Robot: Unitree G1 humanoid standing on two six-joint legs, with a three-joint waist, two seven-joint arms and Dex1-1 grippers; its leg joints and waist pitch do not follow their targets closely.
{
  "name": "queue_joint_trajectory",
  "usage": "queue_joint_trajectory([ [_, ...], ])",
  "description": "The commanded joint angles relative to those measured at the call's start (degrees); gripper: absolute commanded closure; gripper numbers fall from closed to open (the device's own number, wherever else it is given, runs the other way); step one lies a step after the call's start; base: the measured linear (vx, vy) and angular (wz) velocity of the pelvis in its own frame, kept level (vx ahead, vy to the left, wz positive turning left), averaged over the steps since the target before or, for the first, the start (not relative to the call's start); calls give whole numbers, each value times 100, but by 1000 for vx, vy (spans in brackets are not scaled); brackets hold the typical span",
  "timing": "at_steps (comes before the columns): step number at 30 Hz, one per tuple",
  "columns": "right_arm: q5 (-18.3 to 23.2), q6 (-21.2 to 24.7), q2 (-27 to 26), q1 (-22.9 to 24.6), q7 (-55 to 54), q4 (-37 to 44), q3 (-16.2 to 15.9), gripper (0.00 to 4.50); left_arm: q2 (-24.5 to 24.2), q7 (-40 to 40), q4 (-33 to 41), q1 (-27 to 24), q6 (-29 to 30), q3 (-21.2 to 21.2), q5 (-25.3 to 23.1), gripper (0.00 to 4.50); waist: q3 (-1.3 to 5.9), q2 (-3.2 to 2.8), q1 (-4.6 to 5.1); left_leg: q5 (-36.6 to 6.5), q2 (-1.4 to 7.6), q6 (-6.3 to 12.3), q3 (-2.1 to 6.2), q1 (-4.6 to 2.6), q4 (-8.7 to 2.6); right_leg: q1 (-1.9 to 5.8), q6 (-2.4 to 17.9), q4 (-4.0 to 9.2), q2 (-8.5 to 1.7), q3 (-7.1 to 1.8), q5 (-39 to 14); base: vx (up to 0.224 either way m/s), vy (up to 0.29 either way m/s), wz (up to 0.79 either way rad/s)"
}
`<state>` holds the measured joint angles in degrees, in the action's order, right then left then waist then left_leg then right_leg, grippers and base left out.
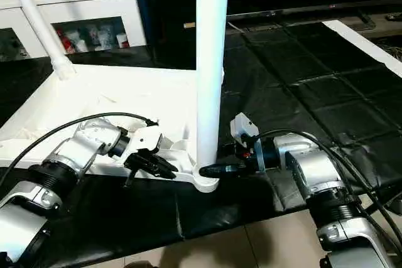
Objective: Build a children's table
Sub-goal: Rotate leg to tighten
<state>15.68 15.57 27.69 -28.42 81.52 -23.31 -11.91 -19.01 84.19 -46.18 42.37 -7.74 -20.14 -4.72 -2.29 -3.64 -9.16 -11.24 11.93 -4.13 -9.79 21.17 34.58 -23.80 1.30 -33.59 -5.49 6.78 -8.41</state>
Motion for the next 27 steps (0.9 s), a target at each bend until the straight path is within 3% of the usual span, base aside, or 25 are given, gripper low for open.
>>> queue_joint_trajectory([
  [1, 59, 6, -96, 62, 224, 77, -185, 246, 58, -263, 7, 74, -18, 0, -56, 450, 442, 64, 52, -556, 146, 543, -7, -42, -339, 355, 1103, 311, -317, -288, -1240, 0, 0, 0],
  [3, 72, 15, -126, 109, 166, 114, -169, 246, 106, -359, -46, 100, 45, 29, -52, 450, 443, 66, 44, -626, 144, 515, -4, -45, -343, 367, 1111, 311, -319, -286, -1246, 0, 0, 0],
  [4, 91, 61, -185, 213, 19, 202, -137, 246, 210, -546, -126, 151, 165, 88, -36, 450, 446, 2, 32, -688, 144, 484, 3, -52, -343, 365, 1117, 309, -323, -284, -1293, 0, 0, 0],
  [6, 101, 107, -249, 337, -171, 309, -98, 247, 316, -735, -173, 201, 296, 147, -14, 450, 428, 20, 28, -850, 145, 434, -4, -79, -357, 362, 1083, 361, -316, -282, -1442, 0, 0, 0],
  [10, 91, 265, -645, 829, -1262, 629, 189, 249, 742, -1566, -362, 414, 751, 366, 48, 450, 346, 20, 67, -1365, 122, 231, -14, -173, -405, 323, 837, 503, -302, -266, -2424, 0, 0, 0],
  [12, 110, 439, -875, 991, -1757, 727, 335, 250, 922, -1931, -422, 498, 946, 477, 95, 450, 320, 44, 134, -1579, 69, 148, 13, -169, -432, 361, 576, 570, -310, -218, -3032, 0, 0, 0],
  [13, 79, 571, -1071, 1073, -2165, 769, 424, 251, 1057, -2211, -457, 567, 1095, 574, 141, 450, 316, 35, 187, -1634, 59, 121, 16, -195, -435, 340, 456, 618, -308, -206, -3234, 0, 0, 0],
  [15, 54, 679, -1346, 1131, -2587, 799, 484, 251, 1215, -2518, -486, 658, 1309, 693, 206, 450, 328, 25, 263, -1625, 49, 104, 42, -173, -445, 361, 380, 646, -313, -166, -3287, 0, 0, 0],
  [16, 46, 773, -1516, 1092, -2834, 740, 526, 251, 1287, -2679, -506, 704, 1400, 747, 228, 450, 327, 42, 346, -1659, 34, 124, 55, -147, -453, 386, 336, 665, -305, -136, -3263, 0, 0, 0],
  [18, -19, 914, -2045, 749, -3693, 318, 740, 251, 1449, -3141, -585, 846, 1649, 879, 240, 450, 313, 16, 467, -1826, 5, 166, 50, -184, -429, 337, 341, 712, -295, -105, -3368, 0, 0, 0],
  [19, -22, 937, -2114, 689, -3811, 245, 779, 251, 1469, -3207, -597, 865, 1679, 898, 241, 450, 308, 8, 511, -1852, -4, 154, 59, -169, -431, 340, 372, 702, -295, -95, -3381, 0, 0, 0],
  [20, -23, 969, -2213, 596, -3985, 132, 839, 251, 1496, -3305, -616, 894, 1723, 926, 242, 450, 313, 7, 575, -1883, -14, 128, 92, -122, -439, 395, 283, 722, -292, -41, -3447, 0, 0, 0],
  [21, -70, 985, -2472, 298, -4525, -237, 1004, 251, 1570, -3526, -654, 969, 1816, 995, 247, 450, 319, -5, 632, -1879, -9, 151, 99, -127, -443, 392, 270, 730, -299, -40, -3347, 0, 0, 0],
  [22, -137, 996, -2684, 36, -5053, -550, 1185, 251, 1632, -3694, -683, 1028, 1875, 1053, 232, 450, 328, -21, 672, -1877, -2, 145, 108, -122, -444, 389, 324, 713, -306, -44, -3266, 0, 0, 0],
  [23, -137, 996, -2685, 35, -5056, -552, 1186, 251, 1632, -3695, -683, 1029, 1875, 1053, 232, 450, 326, -32, 748, -1883, -1, 133, 136, -73, -460, 426, 371, 697, -302, -28, -3135, 0, 0, 0],
  [26, -189, 715, -2883, -404, -5543, -1137, 1422, 251, 1587, -3766, -723, 1078, 1765, 1039, 139, 450, 350, -47, 831, -1781, 18, 229, 166, -13, -481, 467, 516, 661, -323, -56, -2700, 0, 0, 0],
  [27, -285, 574, -2884, -451, -5539, -1192, 1396, 216, 1525, -3718, -719, 1064, 1687, 1011, 82, 450, 353, -43, 845, -1759, 16, 249, 156, -24, -474, 458, 571, 657, -320, -71, -2598, 0, 0, 0],
])
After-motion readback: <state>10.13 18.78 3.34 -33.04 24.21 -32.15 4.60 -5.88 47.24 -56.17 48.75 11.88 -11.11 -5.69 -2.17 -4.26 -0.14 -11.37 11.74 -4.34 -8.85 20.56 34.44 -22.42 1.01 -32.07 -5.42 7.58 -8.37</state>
